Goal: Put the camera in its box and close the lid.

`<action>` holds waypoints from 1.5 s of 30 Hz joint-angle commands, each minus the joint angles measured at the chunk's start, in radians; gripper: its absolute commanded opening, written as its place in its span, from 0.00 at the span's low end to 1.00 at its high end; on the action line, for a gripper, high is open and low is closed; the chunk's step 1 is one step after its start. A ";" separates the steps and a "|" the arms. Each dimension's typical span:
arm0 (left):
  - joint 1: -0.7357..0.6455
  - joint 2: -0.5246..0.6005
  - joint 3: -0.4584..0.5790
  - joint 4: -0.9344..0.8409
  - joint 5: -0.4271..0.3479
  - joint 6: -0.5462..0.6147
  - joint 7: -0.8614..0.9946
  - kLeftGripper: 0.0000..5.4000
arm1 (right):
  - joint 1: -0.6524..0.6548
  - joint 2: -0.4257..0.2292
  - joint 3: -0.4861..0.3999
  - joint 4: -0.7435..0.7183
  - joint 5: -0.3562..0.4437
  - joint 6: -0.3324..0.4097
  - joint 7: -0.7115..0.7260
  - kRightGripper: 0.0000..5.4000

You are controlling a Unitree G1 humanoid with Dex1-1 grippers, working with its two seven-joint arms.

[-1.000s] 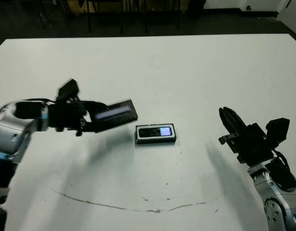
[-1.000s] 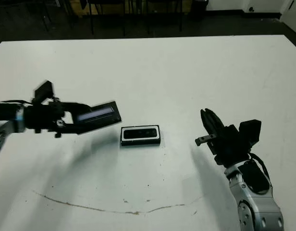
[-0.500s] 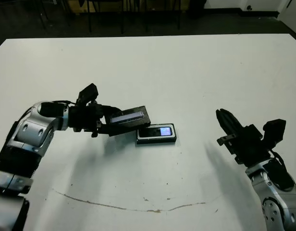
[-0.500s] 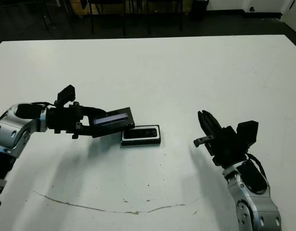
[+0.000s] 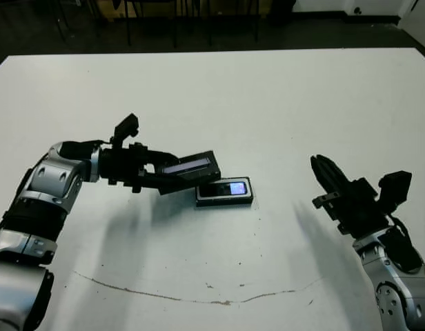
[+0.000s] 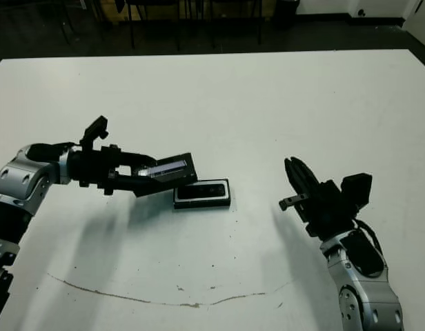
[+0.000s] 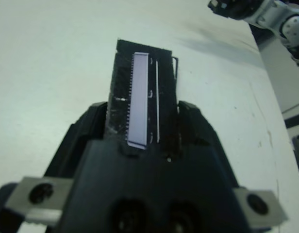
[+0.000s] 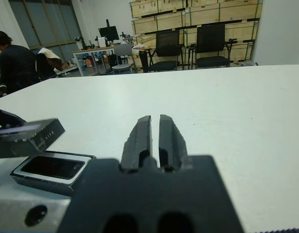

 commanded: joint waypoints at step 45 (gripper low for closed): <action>-0.031 -0.129 -0.142 0.072 0.171 -0.037 -0.022 0.50 | 0.026 0.010 0.008 -0.003 -0.003 0.041 -0.031 0.00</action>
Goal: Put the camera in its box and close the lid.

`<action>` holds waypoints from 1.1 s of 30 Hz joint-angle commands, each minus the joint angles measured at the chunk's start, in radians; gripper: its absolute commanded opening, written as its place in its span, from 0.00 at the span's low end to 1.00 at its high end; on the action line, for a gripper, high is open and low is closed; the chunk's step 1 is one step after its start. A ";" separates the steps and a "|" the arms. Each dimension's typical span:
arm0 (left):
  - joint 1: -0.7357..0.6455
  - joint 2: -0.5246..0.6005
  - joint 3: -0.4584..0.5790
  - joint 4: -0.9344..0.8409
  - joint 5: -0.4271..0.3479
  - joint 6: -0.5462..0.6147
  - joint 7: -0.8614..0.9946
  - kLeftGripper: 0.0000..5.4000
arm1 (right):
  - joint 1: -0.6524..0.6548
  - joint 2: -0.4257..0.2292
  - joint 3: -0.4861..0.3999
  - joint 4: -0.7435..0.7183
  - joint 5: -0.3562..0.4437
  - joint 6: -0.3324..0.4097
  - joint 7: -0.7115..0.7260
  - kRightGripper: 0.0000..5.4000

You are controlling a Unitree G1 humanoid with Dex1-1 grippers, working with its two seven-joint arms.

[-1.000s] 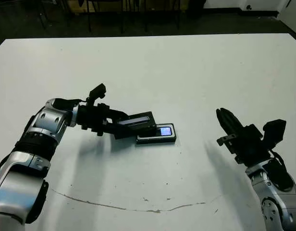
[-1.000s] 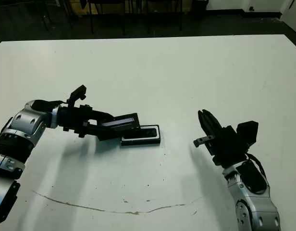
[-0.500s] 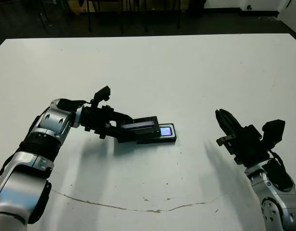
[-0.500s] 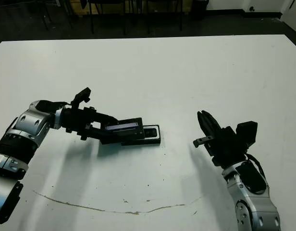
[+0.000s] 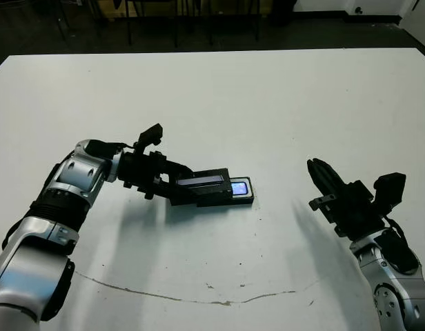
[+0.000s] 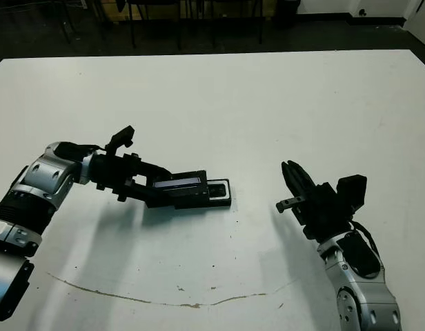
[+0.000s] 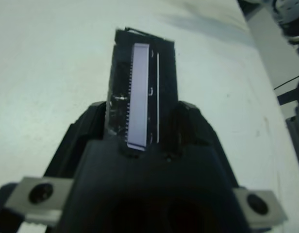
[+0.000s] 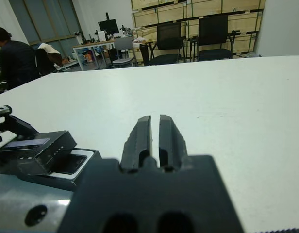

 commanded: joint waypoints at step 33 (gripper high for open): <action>-0.136 -0.273 -0.132 0.298 0.136 -0.088 0.090 0.50 | 0.018 0.011 -0.010 0.062 0.008 -0.062 0.028 0.00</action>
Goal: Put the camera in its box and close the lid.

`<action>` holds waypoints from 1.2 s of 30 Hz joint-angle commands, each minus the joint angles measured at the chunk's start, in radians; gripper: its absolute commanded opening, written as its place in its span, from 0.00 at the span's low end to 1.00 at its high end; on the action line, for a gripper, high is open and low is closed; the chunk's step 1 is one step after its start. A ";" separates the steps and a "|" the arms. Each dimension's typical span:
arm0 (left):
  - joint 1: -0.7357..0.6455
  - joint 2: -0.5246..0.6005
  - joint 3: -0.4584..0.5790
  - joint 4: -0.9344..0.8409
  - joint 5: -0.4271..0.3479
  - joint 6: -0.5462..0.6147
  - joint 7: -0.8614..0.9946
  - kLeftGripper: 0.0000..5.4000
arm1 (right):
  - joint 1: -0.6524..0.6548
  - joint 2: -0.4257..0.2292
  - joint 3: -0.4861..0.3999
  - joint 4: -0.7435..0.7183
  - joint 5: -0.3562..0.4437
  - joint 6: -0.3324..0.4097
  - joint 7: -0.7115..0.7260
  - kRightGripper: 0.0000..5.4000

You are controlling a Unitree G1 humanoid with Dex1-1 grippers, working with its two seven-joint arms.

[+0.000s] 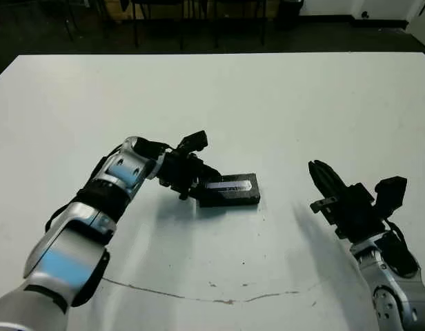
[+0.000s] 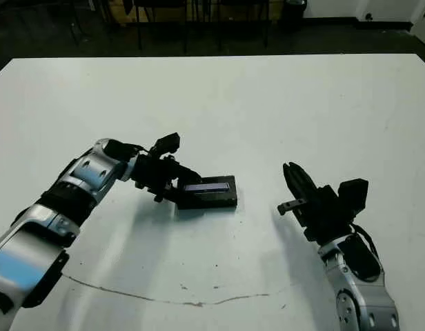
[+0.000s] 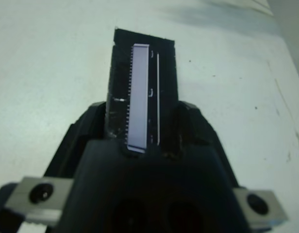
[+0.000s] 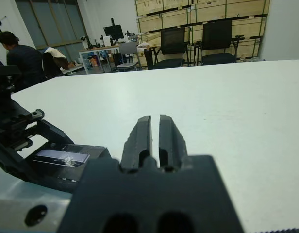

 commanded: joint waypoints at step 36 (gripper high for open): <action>0.157 0.162 0.010 -0.136 0.105 -0.172 0.005 0.99 | 0.018 -0.001 0.004 -0.024 -0.018 0.035 -0.011 0.00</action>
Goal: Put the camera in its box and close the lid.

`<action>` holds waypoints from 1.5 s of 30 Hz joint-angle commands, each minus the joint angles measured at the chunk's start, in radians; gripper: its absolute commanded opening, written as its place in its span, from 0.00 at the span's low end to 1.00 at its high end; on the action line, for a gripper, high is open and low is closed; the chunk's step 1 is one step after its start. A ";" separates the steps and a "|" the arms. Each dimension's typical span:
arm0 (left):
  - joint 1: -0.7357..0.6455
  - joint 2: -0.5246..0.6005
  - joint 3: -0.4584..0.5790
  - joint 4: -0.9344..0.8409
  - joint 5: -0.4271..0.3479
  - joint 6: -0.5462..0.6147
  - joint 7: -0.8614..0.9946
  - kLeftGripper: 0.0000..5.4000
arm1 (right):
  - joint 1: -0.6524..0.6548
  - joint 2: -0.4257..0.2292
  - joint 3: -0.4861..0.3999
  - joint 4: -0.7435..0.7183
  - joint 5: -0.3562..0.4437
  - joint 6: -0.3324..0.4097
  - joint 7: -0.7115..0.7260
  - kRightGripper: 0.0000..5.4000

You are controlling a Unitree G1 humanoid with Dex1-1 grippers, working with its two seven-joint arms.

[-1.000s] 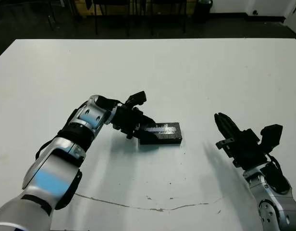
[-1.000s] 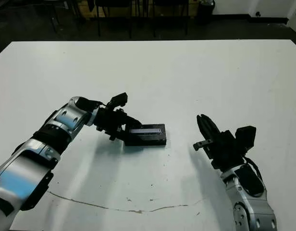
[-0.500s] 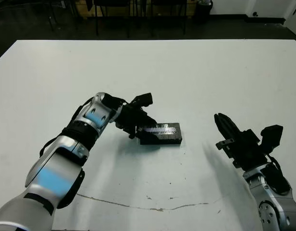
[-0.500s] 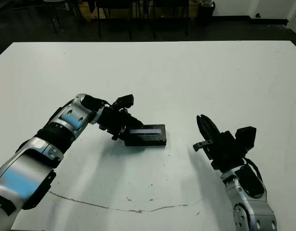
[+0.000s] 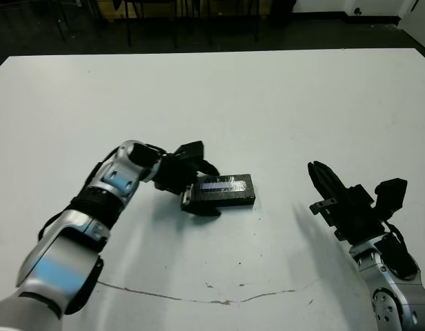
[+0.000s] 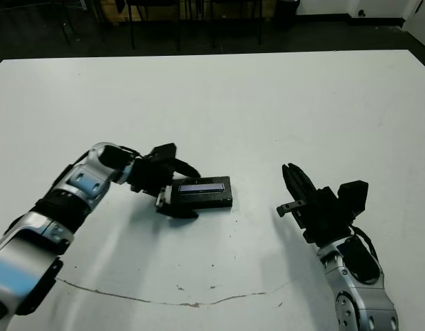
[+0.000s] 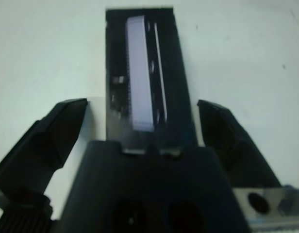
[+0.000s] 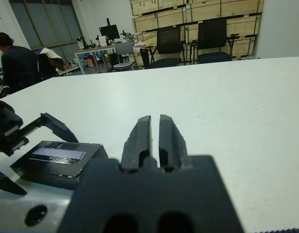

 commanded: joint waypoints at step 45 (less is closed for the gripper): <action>0.977 -0.344 0.462 -1.097 -0.103 -0.153 1.215 0.12 | -0.066 0.058 0.020 0.040 -0.025 0.035 -0.077 0.00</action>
